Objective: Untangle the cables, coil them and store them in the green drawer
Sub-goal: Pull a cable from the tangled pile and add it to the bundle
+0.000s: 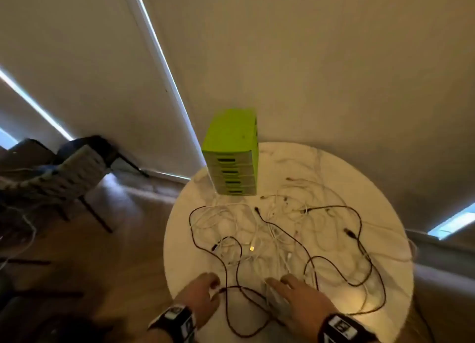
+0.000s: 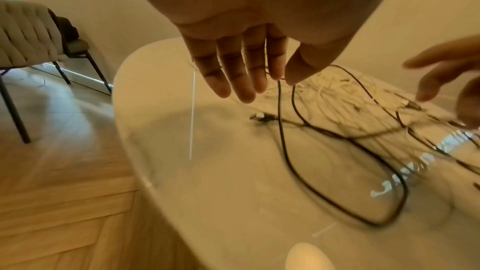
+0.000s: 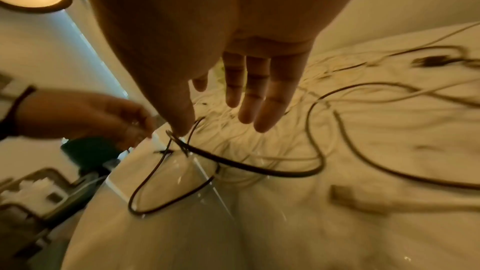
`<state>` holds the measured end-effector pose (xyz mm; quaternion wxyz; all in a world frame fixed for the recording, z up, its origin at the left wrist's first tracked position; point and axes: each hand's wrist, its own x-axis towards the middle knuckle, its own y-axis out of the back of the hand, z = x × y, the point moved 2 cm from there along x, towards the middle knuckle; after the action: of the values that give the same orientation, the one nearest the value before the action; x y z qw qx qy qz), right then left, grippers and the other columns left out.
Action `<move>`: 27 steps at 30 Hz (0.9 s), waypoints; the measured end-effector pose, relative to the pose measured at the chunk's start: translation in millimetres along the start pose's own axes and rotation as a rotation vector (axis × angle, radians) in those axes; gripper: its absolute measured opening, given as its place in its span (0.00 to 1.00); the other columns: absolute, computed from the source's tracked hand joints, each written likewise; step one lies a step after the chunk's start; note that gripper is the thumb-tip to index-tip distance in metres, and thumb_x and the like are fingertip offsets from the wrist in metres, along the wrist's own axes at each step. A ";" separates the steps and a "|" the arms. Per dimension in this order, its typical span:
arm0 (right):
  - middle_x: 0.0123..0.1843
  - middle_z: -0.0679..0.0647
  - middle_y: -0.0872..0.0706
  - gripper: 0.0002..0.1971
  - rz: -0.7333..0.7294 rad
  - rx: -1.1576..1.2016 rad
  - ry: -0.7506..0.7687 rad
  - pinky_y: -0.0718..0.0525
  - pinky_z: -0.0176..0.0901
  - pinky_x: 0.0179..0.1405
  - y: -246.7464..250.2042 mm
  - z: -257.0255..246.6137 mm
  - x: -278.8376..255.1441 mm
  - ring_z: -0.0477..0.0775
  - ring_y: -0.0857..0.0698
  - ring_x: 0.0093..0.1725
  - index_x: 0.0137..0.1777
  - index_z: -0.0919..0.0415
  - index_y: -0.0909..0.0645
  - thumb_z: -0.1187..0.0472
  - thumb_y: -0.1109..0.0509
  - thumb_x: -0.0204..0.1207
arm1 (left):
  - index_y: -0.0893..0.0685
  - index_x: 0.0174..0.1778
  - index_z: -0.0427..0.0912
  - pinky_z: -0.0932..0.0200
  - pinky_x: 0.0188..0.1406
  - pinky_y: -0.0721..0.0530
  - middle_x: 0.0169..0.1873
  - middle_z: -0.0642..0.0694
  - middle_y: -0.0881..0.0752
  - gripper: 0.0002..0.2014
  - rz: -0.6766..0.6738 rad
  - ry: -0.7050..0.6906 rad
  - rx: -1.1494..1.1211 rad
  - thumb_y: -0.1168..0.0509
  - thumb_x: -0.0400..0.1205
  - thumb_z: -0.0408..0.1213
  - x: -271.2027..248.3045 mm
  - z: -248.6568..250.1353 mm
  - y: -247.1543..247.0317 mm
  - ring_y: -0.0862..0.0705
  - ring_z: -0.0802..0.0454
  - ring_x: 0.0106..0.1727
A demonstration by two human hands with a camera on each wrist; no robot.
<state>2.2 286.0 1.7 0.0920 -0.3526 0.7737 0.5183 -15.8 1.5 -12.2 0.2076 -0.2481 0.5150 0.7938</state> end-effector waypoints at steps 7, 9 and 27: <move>0.89 0.51 0.50 0.37 -0.172 -0.170 0.104 0.20 0.59 0.71 -38.3 -26.7 46.7 0.63 0.34 0.81 0.86 0.35 0.49 0.44 0.35 0.82 | 0.40 0.82 0.66 0.51 0.62 0.15 0.71 0.58 0.30 0.38 0.173 -0.086 -0.151 0.34 0.75 0.59 51.8 -18.3 9.2 0.18 0.53 0.62; 0.89 0.53 0.48 0.28 -0.125 -0.213 0.093 0.22 0.56 0.73 -40.0 -18.8 54.1 0.61 0.36 0.83 0.86 0.43 0.42 0.51 0.42 0.87 | 0.46 0.85 0.68 0.49 0.71 0.19 0.81 0.56 0.40 0.42 0.175 -0.153 -0.048 0.34 0.75 0.59 65.6 -20.5 11.6 0.27 0.51 0.75; 0.75 0.55 0.25 0.25 -0.052 -0.258 -0.223 0.21 0.60 0.72 70.4 -18.5 195.9 0.63 0.23 0.74 0.80 0.49 0.26 0.59 0.37 0.83 | 0.24 0.74 0.55 0.55 0.66 0.19 0.75 0.55 0.27 0.20 -0.026 -0.333 0.067 0.39 0.85 0.42 108.2 -24.0 29.1 0.19 0.51 0.66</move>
<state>-182.7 196.9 -37.7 0.1447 -0.3218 0.6764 0.6465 -114.1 -23.8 -65.4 0.3086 -0.1128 0.4966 0.8034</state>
